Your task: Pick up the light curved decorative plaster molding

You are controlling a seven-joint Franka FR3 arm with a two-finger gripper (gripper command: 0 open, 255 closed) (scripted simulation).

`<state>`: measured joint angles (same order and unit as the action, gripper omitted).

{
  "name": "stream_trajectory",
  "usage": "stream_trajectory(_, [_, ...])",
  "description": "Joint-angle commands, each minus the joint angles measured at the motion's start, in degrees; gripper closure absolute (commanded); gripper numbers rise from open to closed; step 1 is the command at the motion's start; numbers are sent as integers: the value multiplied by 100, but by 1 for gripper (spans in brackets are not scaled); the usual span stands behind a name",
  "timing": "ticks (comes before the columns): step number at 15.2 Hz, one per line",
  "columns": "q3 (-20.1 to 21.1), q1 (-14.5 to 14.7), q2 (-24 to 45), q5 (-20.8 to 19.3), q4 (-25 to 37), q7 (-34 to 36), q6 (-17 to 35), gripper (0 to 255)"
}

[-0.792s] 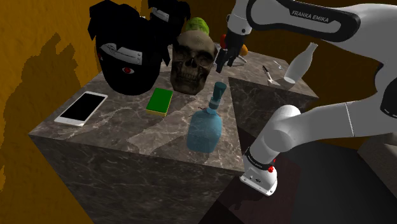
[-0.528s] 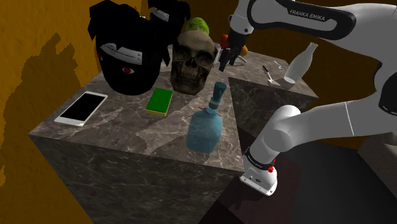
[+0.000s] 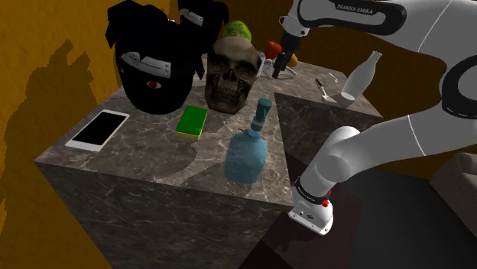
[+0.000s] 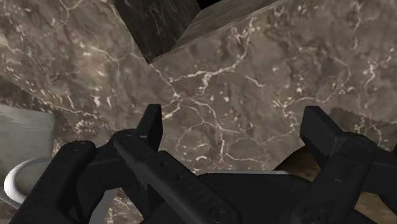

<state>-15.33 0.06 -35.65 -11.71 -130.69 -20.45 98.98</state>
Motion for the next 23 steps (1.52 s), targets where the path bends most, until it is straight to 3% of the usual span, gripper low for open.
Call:
stream_trajectory(1, [-310,6,260,-78,277,-511,14,0])
stream_trajectory(9, [-1476,185,1698,97,1578,-2451,195,0])
stream_trajectory(15, [-2292,205,3241,888,2966,-4113,134,0])
stream_trajectory(18, [-2548,-29,4187,1517,3846,-4984,-55,0])
stream_trajectory(22, [-2557,-730,5516,2379,5311,-5966,-544,0])
stream_trajectory(23, [-2531,-728,5493,2358,5209,-5959,-457,0])
